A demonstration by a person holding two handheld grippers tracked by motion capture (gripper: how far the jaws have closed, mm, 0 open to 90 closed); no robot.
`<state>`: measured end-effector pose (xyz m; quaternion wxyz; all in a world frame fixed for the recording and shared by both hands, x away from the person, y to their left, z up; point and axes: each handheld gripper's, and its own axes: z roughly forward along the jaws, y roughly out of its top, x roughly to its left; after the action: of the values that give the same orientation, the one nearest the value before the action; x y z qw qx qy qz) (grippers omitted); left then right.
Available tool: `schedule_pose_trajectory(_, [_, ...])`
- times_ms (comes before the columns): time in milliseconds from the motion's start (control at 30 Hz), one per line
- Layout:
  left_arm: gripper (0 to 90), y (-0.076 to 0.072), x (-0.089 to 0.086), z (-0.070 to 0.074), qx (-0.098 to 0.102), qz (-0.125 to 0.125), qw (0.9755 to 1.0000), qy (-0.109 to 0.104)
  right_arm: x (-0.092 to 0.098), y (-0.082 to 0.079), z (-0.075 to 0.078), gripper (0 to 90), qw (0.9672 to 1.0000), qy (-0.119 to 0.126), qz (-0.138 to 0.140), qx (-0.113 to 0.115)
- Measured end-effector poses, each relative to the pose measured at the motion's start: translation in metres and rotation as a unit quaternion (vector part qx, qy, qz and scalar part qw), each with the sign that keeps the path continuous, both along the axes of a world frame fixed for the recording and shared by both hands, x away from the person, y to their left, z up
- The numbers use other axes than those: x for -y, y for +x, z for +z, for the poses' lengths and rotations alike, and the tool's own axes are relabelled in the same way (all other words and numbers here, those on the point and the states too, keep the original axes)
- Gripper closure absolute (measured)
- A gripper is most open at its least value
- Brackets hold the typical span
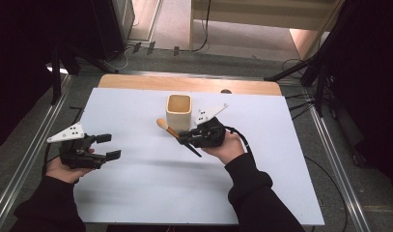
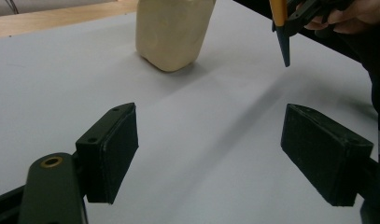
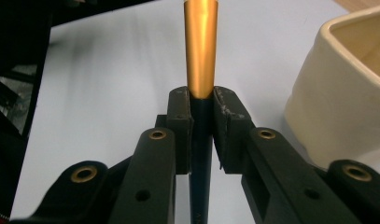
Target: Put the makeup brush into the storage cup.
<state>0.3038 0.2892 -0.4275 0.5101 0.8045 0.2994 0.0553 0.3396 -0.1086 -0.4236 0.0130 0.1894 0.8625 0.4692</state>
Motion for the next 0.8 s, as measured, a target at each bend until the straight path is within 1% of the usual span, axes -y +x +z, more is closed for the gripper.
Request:
schedule_pose_trajectory(67, [19.7, 0.001, 0.004, 0.004, 0.002, -0.006, 1.0000, -0.002, 0.001, -0.001, -0.001, 78.9, 1.0000, 0.007, 0.000, -0.001])
schedule_pose_trajectory(100, [19.7, 0.002, 0.007, 0.006, 0.004, -0.010, 0.9999, -0.001, 0.001, -0.002, -0.001, 78.9, 1.0000, 0.005, -0.003, 0.000])
schedule_pose_trajectory(133, [19.8, 0.002, 0.009, 0.008, 0.005, -0.012, 0.9999, 0.000, 0.002, -0.003, -0.002, 78.9, 1.0000, 0.008, -0.003, 0.001])
schedule_pose_trajectory(167, [19.9, 0.003, 0.012, 0.010, 0.006, -0.016, 0.9998, 0.002, 0.002, -0.004, -0.003, 78.9, 0.9999, 0.010, -0.001, -0.002])
schedule_pose_trajectory(200, [20.0, 0.003, 0.015, 0.012, 0.008, -0.021, 0.9997, 0.004, 0.003, -0.004, -0.003, 78.9, 0.9999, 0.009, -0.004, 0.002])
schedule_pose_trajectory(300, [20.3, 0.005, 0.023, 0.017, 0.015, -0.030, 0.9994, 0.007, 0.004, -0.005, -0.003, 78.9, 0.9999, 0.015, -0.004, -0.001])
schedule_pose_trajectory(467, [21.4, 0.007, 0.035, 0.022, 0.018, -0.044, 0.9988, 0.002, 0.006, -0.006, -0.002, 78.9, 0.9997, 0.022, -0.005, 0.002])
schedule_pose_trajectory(567, [21.7, 0.008, 0.042, 0.024, 0.020, -0.052, 0.9984, 0.007, 0.005, -0.007, -0.002, 78.9, 0.9997, 0.023, -0.006, 0.003])
schedule_pose_trajectory(600, [21.9, 0.009, 0.044, 0.024, 0.020, -0.055, 0.9983, 0.007, 0.004, -0.007, -0.002, 78.9, 0.9997, 0.024, -0.006, 0.006])
schedule_pose_trajectory(700, [23.1, 0.010, 0.050, 0.026, 0.019, -0.061, 0.9979, 0.005, 0.003, -0.008, -0.002, 78.9, 0.9996, 0.028, -0.005, 0.006])
schedule_pose_trajectory(800, [23.5, 0.011, 0.056, 0.027, 0.024, -0.067, 0.9975, 0.003, 0.002, -0.008, -0.003, 78.9, 0.9996, 0.029, -0.004, 0.003])
